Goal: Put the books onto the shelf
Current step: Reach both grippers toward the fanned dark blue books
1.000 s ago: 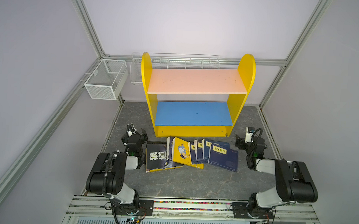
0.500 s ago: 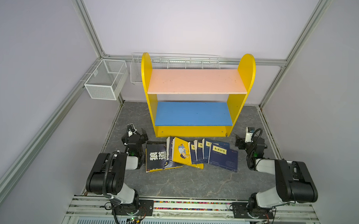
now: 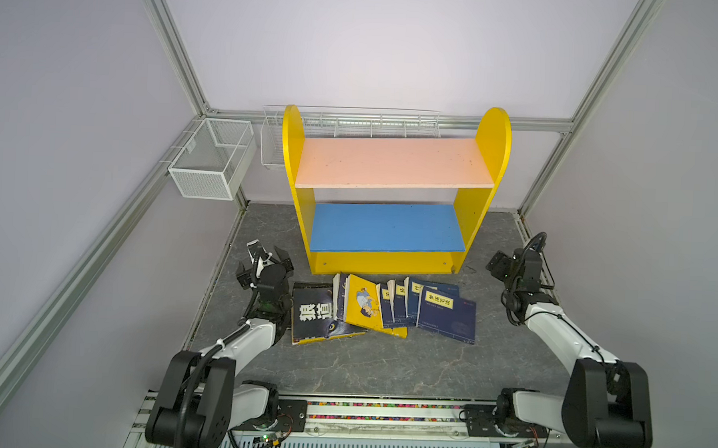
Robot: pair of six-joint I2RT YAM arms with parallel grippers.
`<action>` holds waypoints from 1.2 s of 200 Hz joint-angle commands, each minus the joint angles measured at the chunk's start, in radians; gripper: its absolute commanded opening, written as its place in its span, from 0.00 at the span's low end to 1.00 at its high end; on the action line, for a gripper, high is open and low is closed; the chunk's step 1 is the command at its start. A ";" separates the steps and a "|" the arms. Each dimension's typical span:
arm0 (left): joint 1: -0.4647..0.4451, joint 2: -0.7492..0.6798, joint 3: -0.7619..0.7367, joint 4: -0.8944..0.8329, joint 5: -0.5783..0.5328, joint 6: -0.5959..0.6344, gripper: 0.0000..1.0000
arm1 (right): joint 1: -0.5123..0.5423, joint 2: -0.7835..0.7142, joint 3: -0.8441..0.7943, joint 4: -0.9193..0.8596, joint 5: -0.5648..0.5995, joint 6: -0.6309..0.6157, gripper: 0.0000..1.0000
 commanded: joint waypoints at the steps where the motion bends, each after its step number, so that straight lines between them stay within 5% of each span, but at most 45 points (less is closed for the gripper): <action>1: -0.060 -0.077 0.101 -0.437 -0.238 -0.183 1.00 | 0.005 -0.007 -0.053 -0.243 -0.115 0.343 0.89; 23: -0.168 -0.106 0.190 -0.827 -0.287 -0.388 1.00 | 0.016 -0.018 -0.140 -0.288 -0.262 0.563 0.89; 47: -0.361 -0.103 0.195 -0.990 -0.349 -0.458 1.00 | 0.024 -0.026 -0.204 -0.312 -0.331 0.707 0.89; 84: -0.648 -0.051 0.283 -1.211 -0.375 -0.709 1.00 | 0.049 -0.024 -0.133 -0.512 -0.340 0.666 0.89; 120: -0.896 0.054 0.392 -1.192 -0.364 -0.644 1.00 | 0.060 -0.014 -0.117 -0.584 -0.390 0.552 0.89; 179: -0.945 0.179 0.471 -0.908 0.169 -0.251 1.00 | 0.028 0.112 -0.140 -0.553 -0.556 0.336 0.89; 240: -0.924 0.319 0.534 -0.803 0.405 -0.163 0.99 | 0.040 0.183 -0.105 -0.489 -0.669 0.256 0.91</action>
